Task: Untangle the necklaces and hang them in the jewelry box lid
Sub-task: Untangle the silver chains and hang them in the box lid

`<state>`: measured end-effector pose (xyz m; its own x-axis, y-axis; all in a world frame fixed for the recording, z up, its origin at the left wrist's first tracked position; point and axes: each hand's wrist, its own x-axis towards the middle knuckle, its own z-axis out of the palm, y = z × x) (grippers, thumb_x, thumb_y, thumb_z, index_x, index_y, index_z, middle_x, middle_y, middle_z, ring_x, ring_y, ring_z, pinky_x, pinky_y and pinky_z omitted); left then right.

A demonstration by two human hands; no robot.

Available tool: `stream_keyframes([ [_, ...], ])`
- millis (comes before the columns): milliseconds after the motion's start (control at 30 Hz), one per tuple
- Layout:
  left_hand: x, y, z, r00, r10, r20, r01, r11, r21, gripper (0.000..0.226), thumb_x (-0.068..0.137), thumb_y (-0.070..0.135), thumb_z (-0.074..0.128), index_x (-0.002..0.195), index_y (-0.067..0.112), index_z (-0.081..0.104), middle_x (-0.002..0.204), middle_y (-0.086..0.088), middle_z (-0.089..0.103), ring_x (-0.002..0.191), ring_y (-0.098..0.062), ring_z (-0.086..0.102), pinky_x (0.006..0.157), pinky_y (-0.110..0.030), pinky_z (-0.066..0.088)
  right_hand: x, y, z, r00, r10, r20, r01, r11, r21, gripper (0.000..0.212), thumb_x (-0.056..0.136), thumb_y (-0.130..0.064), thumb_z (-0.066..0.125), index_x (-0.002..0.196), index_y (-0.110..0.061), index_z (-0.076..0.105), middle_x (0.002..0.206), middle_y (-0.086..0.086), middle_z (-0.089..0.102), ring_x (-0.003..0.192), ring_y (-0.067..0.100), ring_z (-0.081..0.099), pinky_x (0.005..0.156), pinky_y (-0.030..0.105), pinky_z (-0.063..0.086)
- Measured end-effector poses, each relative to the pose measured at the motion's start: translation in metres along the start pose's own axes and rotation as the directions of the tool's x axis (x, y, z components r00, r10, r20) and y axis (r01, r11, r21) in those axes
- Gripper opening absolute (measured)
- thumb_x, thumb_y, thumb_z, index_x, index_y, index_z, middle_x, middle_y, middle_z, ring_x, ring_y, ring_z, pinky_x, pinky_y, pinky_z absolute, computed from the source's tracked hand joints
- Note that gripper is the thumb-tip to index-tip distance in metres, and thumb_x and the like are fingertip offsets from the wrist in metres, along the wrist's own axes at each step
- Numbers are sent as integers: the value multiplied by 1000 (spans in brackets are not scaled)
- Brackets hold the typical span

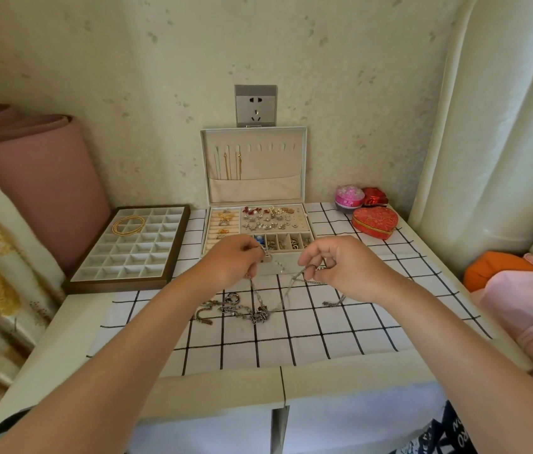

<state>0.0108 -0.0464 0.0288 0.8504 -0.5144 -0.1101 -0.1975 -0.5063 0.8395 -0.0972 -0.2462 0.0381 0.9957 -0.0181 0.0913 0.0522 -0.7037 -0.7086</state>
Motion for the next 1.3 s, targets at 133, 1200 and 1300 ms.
stream_keyframes([
  [133,-5,13,-5,999,-44,31,53,893,-446,20,103,8,44,88,9,57,50,0,40,52,-17,50,65,-35,50,1,9,3,999,36,20,-34,994,-103,33,85,4,68,102,-24,66,77,-9,73,60,-18,52,58,7,36],
  [1200,9,-10,-25,917,-345,-201,338,939,-68,19,86,16,47,67,13,44,59,-3,37,50,-18,31,51,-25,25,-4,34,-2,945,290,151,-157,808,-568,29,80,-23,70,64,-25,45,67,-9,47,62,9,42,54,26,32],
  [1300,4,-13,-15,976,-182,-122,202,961,187,22,94,16,46,77,9,58,64,-1,47,53,-16,39,49,-25,30,-2,33,1,957,265,118,-187,876,-445,35,79,-34,73,62,-22,45,63,-9,46,59,10,43,55,27,33],
])
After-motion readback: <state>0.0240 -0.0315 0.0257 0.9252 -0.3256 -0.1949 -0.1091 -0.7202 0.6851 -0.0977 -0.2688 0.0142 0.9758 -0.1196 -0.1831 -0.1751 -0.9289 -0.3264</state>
